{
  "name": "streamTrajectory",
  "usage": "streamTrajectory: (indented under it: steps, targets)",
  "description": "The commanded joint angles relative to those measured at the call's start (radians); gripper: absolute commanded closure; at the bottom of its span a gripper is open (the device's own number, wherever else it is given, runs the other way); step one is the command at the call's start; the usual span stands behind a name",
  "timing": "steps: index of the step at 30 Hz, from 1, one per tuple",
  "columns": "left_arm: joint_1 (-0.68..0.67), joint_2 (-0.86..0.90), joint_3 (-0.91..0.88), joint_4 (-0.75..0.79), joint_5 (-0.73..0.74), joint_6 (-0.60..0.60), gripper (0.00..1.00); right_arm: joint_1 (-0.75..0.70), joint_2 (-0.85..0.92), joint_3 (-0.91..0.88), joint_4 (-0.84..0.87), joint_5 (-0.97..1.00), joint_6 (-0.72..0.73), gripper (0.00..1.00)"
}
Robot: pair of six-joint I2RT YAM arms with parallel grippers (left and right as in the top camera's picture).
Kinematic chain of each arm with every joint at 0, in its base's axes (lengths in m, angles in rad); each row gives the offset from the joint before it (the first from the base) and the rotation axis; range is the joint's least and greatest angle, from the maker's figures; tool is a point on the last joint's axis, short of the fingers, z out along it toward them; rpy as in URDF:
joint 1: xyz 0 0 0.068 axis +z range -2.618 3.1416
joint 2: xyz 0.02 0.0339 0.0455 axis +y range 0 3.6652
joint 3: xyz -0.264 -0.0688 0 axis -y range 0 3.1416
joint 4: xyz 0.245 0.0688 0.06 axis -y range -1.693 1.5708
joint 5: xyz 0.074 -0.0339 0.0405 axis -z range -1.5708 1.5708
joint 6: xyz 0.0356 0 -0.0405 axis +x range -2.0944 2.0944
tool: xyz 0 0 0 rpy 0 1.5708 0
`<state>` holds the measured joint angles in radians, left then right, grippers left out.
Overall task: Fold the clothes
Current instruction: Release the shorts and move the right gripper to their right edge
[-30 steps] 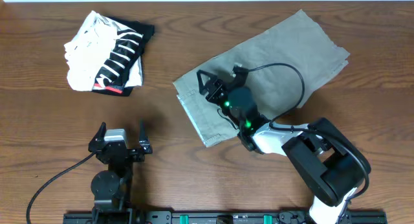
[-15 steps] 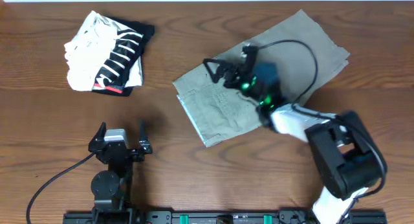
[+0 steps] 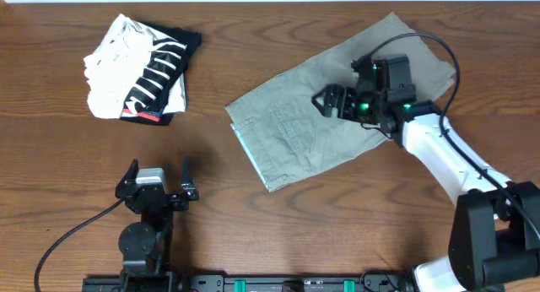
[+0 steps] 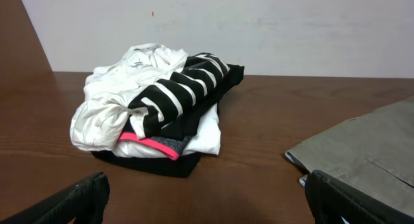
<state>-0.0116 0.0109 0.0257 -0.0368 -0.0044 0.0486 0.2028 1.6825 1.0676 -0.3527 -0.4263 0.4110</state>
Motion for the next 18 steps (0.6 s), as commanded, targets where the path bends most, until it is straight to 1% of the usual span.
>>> streamTrajectory:
  steps: [1,5,13,18]
  targets:
    - [-0.005,-0.007,-0.021,-0.034,-0.023,-0.012,0.02,-0.035,-0.003,0.006,-0.089,0.185,-0.106,0.01]
    - [-0.005,-0.007,-0.021,-0.034,-0.023,-0.011,0.02,-0.063,-0.003,0.006,-0.151,0.296,-0.106,0.01]
    - [-0.005,-0.007,-0.021,-0.034,-0.023,-0.011,0.02,-0.098,-0.002,0.005,-0.161,0.352,-0.102,0.01]
    - [-0.005,-0.007,-0.021,-0.034,-0.023,-0.011,0.02,-0.112,-0.002,0.005,-0.161,0.393,-0.140,0.01]
